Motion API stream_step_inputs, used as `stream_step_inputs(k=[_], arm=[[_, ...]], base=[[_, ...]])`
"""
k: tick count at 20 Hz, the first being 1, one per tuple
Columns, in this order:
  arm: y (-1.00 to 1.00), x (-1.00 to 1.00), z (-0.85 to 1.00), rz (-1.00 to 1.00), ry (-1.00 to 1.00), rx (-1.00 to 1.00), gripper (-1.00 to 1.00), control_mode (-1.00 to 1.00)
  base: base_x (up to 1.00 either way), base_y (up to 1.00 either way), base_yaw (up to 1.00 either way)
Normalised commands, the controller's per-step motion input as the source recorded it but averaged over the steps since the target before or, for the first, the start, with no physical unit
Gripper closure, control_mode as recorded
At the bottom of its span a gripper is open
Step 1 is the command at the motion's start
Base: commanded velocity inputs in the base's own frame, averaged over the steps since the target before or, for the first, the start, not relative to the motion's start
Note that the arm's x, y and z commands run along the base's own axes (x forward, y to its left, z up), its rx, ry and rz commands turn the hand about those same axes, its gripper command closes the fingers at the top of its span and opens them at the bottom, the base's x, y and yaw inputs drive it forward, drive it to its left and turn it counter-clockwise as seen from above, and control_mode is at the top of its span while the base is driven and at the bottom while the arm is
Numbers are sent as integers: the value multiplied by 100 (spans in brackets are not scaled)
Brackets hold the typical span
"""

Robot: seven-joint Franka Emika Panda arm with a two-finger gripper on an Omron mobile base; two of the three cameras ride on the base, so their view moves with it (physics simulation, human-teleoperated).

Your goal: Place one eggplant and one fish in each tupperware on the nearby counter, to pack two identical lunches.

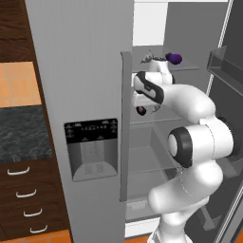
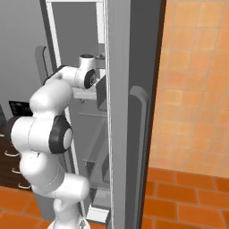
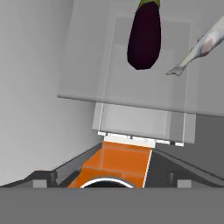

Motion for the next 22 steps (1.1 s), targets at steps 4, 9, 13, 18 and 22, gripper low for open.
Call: stream_step_inputs(k=[4,9,13,18,22], arm=[[-10,70,-27,0,0,1,-100,-100],[0,59,-44,0,-3,0,-100,-100],[0,69,-41,0,-2,0,-100,-100],[-5,63,-44,0,-1,0,-100,-100],[-12,0,-19,0,-7,0,-100,-100]], base=[[0,0,0],[0,0,0],[0,0,0],[0,0,0],[0,0,0]])
